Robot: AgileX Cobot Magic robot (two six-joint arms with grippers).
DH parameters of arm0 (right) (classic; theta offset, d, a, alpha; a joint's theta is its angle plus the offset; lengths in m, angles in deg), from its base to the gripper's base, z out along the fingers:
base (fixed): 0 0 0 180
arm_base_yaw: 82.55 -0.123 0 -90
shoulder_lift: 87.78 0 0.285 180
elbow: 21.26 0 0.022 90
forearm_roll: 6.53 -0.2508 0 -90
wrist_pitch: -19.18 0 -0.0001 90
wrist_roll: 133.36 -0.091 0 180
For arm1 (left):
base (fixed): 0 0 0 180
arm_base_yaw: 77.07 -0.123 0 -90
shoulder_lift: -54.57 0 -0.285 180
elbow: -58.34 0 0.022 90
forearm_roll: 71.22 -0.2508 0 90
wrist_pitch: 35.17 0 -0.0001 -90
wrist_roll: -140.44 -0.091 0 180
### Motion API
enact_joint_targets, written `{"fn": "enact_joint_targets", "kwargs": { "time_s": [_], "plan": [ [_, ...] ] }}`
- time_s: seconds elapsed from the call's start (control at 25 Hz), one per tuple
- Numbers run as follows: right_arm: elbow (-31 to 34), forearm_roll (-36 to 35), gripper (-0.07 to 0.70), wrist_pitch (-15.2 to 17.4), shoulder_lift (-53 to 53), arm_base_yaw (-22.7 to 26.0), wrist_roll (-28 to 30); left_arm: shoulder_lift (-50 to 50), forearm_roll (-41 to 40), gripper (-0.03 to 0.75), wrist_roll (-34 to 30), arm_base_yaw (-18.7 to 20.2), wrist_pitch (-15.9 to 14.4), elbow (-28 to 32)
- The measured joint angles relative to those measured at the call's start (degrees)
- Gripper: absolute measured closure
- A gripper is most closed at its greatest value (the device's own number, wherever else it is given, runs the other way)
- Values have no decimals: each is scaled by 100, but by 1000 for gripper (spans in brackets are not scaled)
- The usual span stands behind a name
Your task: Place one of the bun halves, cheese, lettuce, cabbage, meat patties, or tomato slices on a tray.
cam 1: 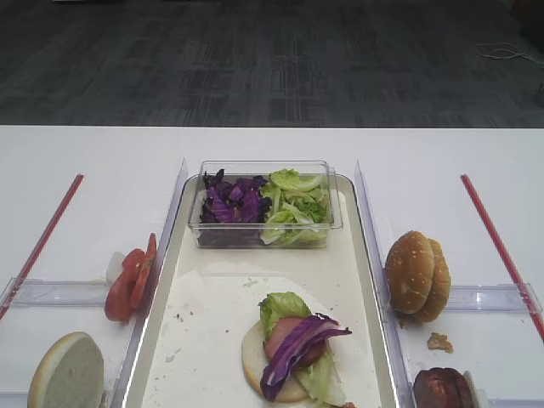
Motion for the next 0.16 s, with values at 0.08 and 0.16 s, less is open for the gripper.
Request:
{"fn": "enact_joint_targets", "kwargs": {
  "time_s": [0.08,0.16],
  "plan": [
    [0,0,8,0,0,0,0,0,0,304,0,0,0,0],
    [0,0,29,0,0,0,0,0,0,304,0,0,0,0]
  ]
}}
